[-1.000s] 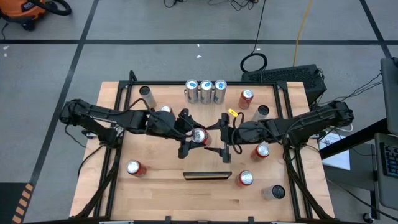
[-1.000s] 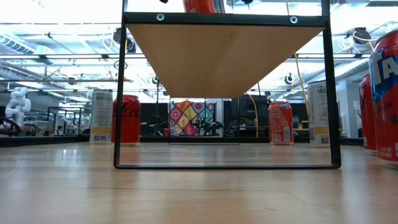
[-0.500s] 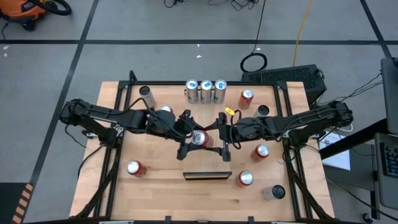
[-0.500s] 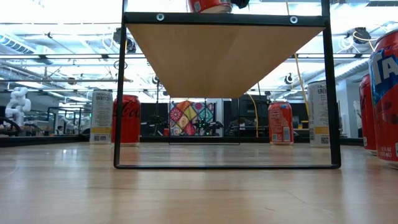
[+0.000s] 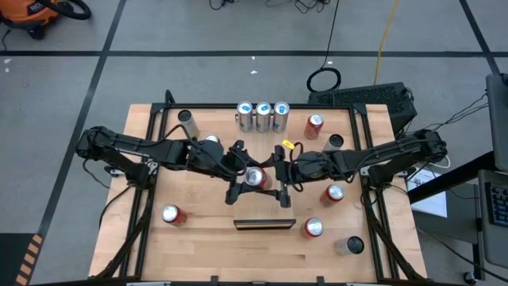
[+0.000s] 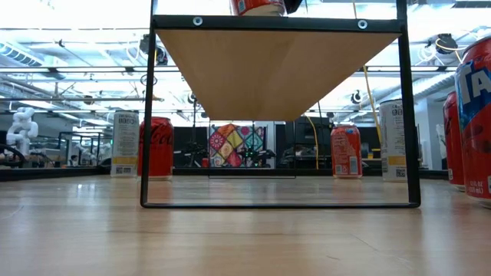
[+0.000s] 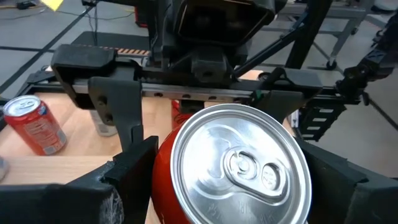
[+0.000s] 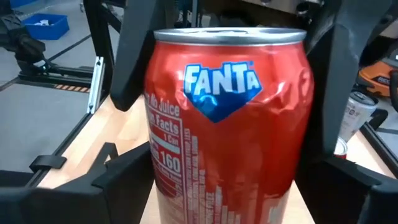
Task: Place canned beverage on shelf
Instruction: Put the middle red soda can on the shelf
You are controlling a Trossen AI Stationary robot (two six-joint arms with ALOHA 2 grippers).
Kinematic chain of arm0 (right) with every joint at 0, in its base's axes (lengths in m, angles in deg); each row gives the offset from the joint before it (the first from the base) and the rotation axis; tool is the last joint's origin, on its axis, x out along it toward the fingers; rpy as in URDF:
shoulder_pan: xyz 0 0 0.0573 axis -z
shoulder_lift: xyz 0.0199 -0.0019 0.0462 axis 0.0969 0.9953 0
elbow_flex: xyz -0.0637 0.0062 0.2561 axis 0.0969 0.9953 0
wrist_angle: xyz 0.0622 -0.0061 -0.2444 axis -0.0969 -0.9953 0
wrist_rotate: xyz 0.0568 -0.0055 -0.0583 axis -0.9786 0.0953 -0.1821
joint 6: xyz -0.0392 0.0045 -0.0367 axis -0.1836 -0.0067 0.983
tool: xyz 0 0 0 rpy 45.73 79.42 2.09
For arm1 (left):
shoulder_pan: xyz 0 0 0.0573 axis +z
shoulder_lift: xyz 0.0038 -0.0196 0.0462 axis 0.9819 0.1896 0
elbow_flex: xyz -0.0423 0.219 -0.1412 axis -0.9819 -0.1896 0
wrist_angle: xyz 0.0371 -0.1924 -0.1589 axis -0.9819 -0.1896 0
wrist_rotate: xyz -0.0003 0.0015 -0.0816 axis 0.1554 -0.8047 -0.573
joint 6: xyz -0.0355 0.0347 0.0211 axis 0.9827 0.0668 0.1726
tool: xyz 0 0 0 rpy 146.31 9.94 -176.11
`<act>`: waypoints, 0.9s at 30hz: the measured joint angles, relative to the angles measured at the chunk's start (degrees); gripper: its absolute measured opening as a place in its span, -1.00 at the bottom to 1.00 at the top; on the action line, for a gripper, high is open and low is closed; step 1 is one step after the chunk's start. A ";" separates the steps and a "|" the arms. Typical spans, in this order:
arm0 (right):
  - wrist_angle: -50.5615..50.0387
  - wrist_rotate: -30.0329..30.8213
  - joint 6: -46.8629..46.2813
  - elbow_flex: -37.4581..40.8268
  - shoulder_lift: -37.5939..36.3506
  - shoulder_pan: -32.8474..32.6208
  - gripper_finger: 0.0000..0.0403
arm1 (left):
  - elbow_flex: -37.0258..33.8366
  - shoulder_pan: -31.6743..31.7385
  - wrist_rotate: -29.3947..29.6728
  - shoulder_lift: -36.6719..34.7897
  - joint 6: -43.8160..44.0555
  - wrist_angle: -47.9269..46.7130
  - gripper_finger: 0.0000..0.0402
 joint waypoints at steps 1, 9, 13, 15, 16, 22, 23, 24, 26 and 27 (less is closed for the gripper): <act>0.35 -0.14 0.14 0.00 0.00 0.00 0.65 | 0.00 0.00 -0.25 0.00 -0.04 0.15 0.50; 1.17 -0.27 0.47 0.00 0.00 -0.04 0.56 | 0.00 0.04 -0.30 -0.02 -0.04 0.09 0.50; 1.13 -0.21 0.47 0.00 0.00 -0.04 0.39 | 0.00 0.04 -0.17 -0.02 0.02 -0.08 0.50; 1.09 -0.19 0.49 0.00 -0.02 -0.04 0.33 | 0.00 0.04 0.23 -0.02 0.04 -0.19 0.50; 1.07 -0.19 0.51 0.00 -0.04 -0.04 0.31 | 0.00 0.03 0.45 -0.04 0.07 -0.18 0.50; 1.18 -0.37 1.07 0.00 -0.09 -0.04 0.33 | 0.00 -0.16 1.08 -0.05 0.02 0.32 0.63; 1.16 -0.87 1.12 0.00 -0.11 -0.02 0.33 | 0.00 -0.28 1.16 -0.19 0.03 0.34 0.68; 1.12 -1.84 1.24 0.00 -0.11 0.02 0.33 | 0.00 -0.46 1.15 -0.49 0.02 0.29 0.73; 0.48 -4.20 1.61 0.01 -0.09 0.06 0.32 | 0.08 -0.55 1.17 -1.00 0.23 1.15 0.83; 0.20 -5.26 1.76 0.03 -0.09 0.08 0.32 | 0.11 -0.69 1.16 -1.71 0.30 1.28 0.87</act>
